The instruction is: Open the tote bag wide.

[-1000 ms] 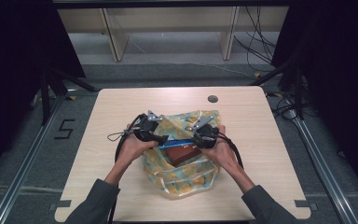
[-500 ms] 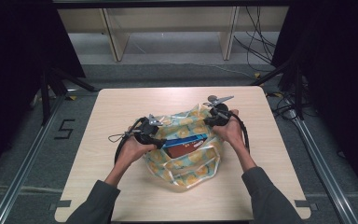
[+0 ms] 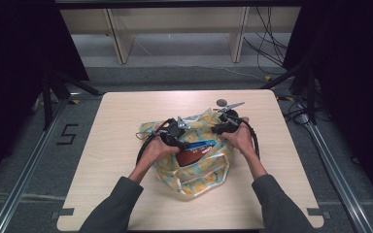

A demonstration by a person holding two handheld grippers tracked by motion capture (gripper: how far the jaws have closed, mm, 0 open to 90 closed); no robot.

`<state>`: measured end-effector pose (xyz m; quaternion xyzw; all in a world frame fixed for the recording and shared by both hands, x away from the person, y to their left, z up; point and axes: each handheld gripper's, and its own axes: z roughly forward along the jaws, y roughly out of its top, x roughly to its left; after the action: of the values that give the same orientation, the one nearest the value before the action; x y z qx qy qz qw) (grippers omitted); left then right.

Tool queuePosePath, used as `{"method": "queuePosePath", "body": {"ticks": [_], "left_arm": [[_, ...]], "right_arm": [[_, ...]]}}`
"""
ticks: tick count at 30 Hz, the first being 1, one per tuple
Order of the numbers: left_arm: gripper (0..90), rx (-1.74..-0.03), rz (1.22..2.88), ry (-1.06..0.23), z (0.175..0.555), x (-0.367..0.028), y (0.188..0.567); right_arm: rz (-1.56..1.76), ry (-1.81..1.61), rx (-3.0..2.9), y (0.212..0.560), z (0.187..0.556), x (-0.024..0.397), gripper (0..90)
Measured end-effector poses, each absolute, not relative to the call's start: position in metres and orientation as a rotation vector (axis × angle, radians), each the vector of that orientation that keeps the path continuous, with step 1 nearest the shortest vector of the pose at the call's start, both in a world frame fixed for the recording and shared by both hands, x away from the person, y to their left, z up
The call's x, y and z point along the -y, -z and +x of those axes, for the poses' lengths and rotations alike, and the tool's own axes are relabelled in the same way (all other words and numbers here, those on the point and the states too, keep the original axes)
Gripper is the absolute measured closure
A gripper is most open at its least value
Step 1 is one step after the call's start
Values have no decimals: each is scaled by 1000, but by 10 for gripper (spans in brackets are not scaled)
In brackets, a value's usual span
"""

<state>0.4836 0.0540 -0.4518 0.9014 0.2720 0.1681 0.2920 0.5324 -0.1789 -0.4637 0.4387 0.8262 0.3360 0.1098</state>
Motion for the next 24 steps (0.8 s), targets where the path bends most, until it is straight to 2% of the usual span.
{"method": "queuePosePath", "body": {"ticks": [3,5,9,10,14,17,18,19,20,23,24], "left_arm": [[803,-720,2397,-461,487,-53,451],[881,-733,2382,-461,490,-54,447],[895,-767,2316,-452,494,-57,440],[895,-765,2286,-443,496,-61,434],[896,-799,2226,-422,504,-69,415],[896,-815,2205,-436,511,-73,406],[896,-824,2198,-430,517,-75,402],[896,-842,2194,-424,523,-77,401],[896,-880,2200,-410,537,-80,403],[896,-937,2188,-361,552,-84,412],[896,-993,2167,-341,561,-86,426]], "right_arm": [[1289,-1025,-2392,460,530,180,687],[1282,-1030,-2417,446,519,183,645],[1157,-1127,-2376,437,507,183,605],[1139,-1117,-2417,429,495,184,580],[1119,-1028,-2417,430,474,180,553],[1080,-943,-2427,435,472,180,591],[1081,-858,-2403,440,474,183,682],[1081,-858,-2403,440,474,183,682],[1083,-830,-2433,444,479,190,786],[1088,-794,-2401,451,486,197,819],[1121,-801,-2396,455,490,202,826]]}}
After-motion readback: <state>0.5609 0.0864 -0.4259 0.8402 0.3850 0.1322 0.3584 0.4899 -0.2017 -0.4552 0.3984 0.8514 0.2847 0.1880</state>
